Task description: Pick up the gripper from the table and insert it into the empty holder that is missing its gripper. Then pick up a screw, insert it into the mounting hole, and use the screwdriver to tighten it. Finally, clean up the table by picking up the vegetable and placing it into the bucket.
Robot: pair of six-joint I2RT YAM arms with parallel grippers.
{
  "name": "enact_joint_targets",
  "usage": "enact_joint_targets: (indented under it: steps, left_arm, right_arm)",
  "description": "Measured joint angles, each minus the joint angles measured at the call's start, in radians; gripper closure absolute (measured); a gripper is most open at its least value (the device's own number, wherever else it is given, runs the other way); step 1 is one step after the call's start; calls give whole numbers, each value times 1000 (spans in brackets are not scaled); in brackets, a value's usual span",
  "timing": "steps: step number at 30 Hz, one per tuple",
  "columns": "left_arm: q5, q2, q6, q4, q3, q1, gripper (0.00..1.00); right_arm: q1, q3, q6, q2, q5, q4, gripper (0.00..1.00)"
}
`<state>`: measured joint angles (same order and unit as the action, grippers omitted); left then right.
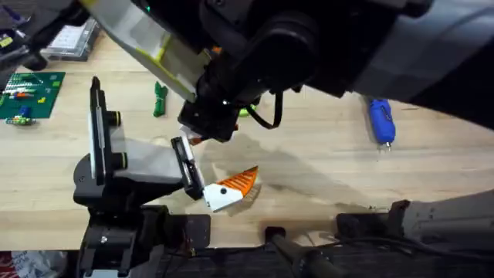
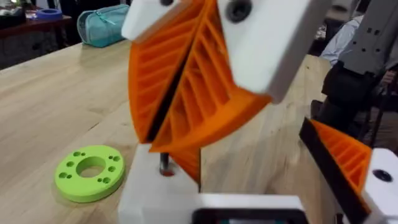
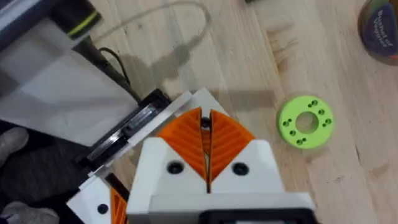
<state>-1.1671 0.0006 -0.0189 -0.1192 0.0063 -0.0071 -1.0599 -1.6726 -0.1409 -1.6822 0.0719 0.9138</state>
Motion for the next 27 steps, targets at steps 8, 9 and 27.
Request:
enact_joint_targets:
  steps: [8, 9, 27]
  left_arm:
    - [0, 0, 0, 0, 0, 0, 15]
    - [0, 0, 0, 0, 0, 0, 15]
    - [0, 0, 0, 0, 0, 0, 15]
  right_arm:
    - [0, 0, 15, 0, 0, 4, 993]
    - [0, 0, 15, 0, 0, 4, 993]
    - [0, 0, 37, 0, 23, 11, 993]
